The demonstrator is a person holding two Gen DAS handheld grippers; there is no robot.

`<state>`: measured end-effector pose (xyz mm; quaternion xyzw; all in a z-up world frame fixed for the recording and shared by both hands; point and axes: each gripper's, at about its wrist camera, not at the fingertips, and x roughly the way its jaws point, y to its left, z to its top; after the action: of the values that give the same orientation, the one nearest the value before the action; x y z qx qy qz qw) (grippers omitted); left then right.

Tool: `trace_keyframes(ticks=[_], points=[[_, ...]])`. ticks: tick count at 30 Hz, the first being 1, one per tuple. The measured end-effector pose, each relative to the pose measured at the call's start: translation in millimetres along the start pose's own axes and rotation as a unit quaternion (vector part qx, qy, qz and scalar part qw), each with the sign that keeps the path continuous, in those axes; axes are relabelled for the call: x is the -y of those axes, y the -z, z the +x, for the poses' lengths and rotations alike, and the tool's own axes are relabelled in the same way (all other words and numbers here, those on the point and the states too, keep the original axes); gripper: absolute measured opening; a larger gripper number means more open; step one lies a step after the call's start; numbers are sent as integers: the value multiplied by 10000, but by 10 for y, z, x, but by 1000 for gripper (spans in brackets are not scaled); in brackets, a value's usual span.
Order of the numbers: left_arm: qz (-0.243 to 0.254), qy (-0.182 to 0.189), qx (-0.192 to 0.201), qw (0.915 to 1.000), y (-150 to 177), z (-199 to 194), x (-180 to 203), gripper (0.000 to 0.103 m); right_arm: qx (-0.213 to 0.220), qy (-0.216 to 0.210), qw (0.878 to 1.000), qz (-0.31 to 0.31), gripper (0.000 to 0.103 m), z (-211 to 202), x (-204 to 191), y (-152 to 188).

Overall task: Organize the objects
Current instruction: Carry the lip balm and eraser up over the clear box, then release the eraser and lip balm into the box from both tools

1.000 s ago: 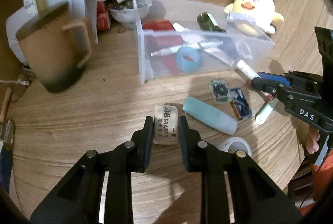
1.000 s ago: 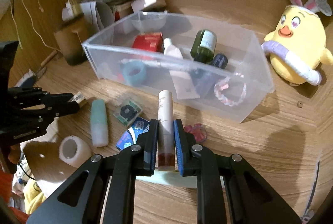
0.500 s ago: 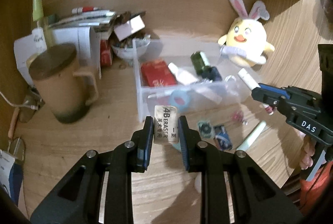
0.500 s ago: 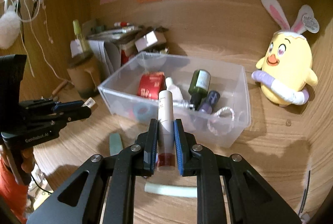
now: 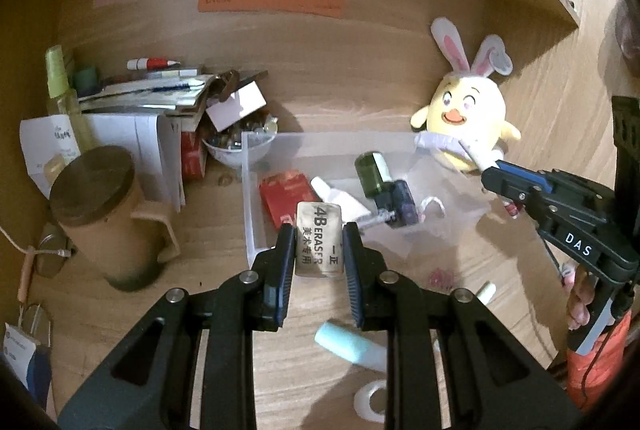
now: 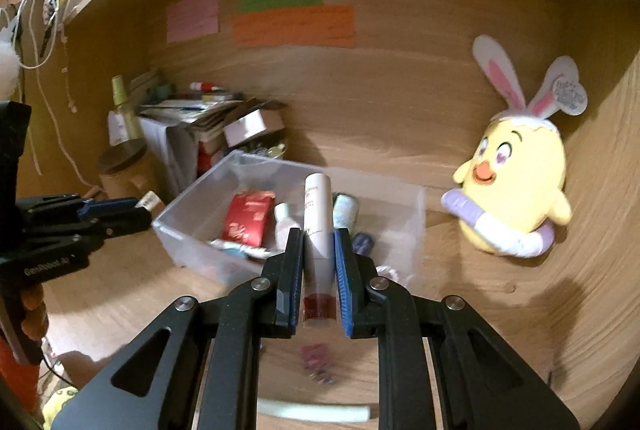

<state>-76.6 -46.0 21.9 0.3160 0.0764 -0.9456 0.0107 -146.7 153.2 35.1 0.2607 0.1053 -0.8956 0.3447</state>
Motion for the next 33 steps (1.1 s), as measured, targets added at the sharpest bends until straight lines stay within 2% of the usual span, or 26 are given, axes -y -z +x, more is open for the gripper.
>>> trace_keyframes(ticks=[10,19,33], points=[[-70,-9,52,10000,-241,146,-51,23,79,200,9998,-32,14,128,145,-194],[-286,-105,-264,9992,-328,515,-156,23,-46,306,9994,131,14,454,201,-271],[-220,-173,-696,9972,-261,963,-112,23,-744,407,9963,153,14,1083,242,-89]])
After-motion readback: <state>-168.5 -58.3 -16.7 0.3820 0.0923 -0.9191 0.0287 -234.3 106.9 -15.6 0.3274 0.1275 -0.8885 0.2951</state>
